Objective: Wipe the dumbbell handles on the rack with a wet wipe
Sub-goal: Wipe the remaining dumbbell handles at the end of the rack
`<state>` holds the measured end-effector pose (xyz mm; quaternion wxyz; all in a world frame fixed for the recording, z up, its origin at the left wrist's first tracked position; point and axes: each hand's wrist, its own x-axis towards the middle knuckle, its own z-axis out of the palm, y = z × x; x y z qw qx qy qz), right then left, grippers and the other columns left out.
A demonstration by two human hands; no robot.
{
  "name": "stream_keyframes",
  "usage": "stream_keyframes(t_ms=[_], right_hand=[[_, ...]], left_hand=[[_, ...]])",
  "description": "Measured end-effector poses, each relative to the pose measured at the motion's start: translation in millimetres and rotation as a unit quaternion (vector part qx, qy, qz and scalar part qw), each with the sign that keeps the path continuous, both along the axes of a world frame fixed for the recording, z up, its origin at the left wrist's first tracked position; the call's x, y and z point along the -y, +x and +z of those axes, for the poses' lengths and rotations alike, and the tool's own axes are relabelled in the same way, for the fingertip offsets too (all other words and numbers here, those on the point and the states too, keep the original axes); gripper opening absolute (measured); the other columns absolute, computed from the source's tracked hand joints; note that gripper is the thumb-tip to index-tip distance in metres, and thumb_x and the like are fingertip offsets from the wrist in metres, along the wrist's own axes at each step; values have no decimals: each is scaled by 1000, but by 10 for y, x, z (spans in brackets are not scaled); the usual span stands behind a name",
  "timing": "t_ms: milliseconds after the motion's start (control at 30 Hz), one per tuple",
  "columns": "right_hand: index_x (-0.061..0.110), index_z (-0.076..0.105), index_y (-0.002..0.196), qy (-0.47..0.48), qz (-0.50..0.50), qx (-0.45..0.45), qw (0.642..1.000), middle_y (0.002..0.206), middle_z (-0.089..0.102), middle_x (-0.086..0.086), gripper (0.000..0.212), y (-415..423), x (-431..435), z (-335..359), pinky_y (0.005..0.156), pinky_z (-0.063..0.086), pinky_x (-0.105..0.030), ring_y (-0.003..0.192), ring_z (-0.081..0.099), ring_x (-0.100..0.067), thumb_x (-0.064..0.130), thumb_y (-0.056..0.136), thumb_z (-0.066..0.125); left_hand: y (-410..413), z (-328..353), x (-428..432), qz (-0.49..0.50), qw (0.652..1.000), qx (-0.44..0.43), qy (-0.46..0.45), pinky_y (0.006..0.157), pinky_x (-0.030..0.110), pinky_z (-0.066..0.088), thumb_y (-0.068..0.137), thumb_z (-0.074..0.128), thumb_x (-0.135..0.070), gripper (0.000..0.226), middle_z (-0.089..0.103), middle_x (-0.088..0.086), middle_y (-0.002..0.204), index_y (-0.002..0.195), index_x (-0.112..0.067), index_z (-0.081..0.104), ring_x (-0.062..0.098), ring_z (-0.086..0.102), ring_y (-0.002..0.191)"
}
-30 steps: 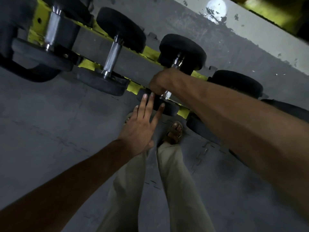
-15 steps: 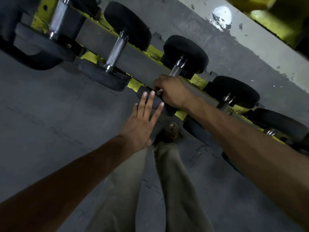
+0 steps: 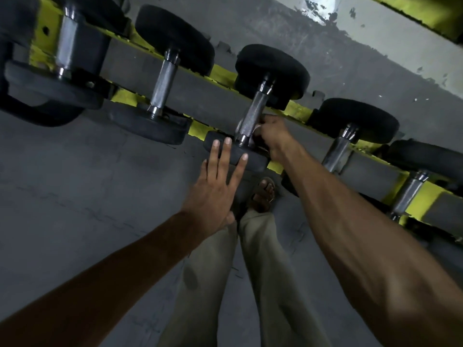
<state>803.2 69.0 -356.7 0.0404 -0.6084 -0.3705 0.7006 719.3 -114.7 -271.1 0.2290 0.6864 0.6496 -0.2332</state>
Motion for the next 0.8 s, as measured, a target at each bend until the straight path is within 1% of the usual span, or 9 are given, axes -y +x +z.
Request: stream_keyframes(t_ms=[100,200,333,433,500,567,633,733,800], right_hand=[[0,62,98,-46,-136,-76,987,91,66,-20,43,-27,-203,21,53,52,-32,78,63,-31,-23,84,29],[1,58,113,-102,-313,-96,939,105,65,-21,42,-122,-429,35,77,58,-43,89,67,-30,-16,93,25],[7,61,98,-9,-322,-15,947,76,65,-8,24,-250,-241,203,51,50,-24,59,64,-18,-6,99,40],[14,63,82,178,-219,108,953,79,66,1,14,-149,41,180,71,57,-33,76,64,-17,3,89,68],[16,65,83,338,-88,149,925,92,66,1,11,-114,146,139,79,55,-34,88,63,-16,9,86,72],[14,71,92,486,80,169,854,105,65,-4,8,-129,160,116,78,49,-30,100,58,-21,10,87,67],[10,74,105,582,240,210,748,116,67,-8,21,-120,60,101,80,47,-32,110,56,-28,11,87,63],[6,70,115,605,377,237,660,125,66,-9,36,-29,-81,167,93,52,-38,122,53,-29,16,89,48],[7,71,110,609,479,198,601,117,68,-9,32,40,-68,224,86,55,-41,118,56,-29,17,90,48]], left_hand=[[-18,25,-11,-8,1000,12,-6,125,60,21,85,61,-75,139,-39,43,153,155,-1,-34,60,-19,151],[-31,45,-26,-10,1000,18,-6,125,60,20,86,61,-74,138,-39,42,154,155,-2,-34,60,-19,151],[-61,80,-30,-13,1000,24,-10,125,59,21,86,62,-73,138,-40,41,154,155,-3,-35,59,-19,151],[-86,68,-27,-16,999,30,-13,126,59,21,85,64,-72,139,-42,40,153,155,-5,-35,59,-21,151],[-100,50,-15,-20,999,33,-16,126,59,21,85,64,-72,139,-42,40,153,156,-5,-35,59,-22,151],[-121,38,-11,-29,999,33,-14,126,59,21,85,64,-73,139,-42,40,153,156,-6,-35,59,-22,150],[-148,28,-9,-38,999,34,-13,126,59,21,85,63,-74,139,-42,40,153,155,-6,-36,59,-22,150],[-170,44,-17,-43,998,36,-14,126,59,21,86,63,-73,138,-43,40,152,155,-6,-36,59,-22,150],[-168,59,-24,-43,998,35,-15,126,59,21,88,62,-70,135,-44,40,151,155,-6,-37,59,-22,150]])
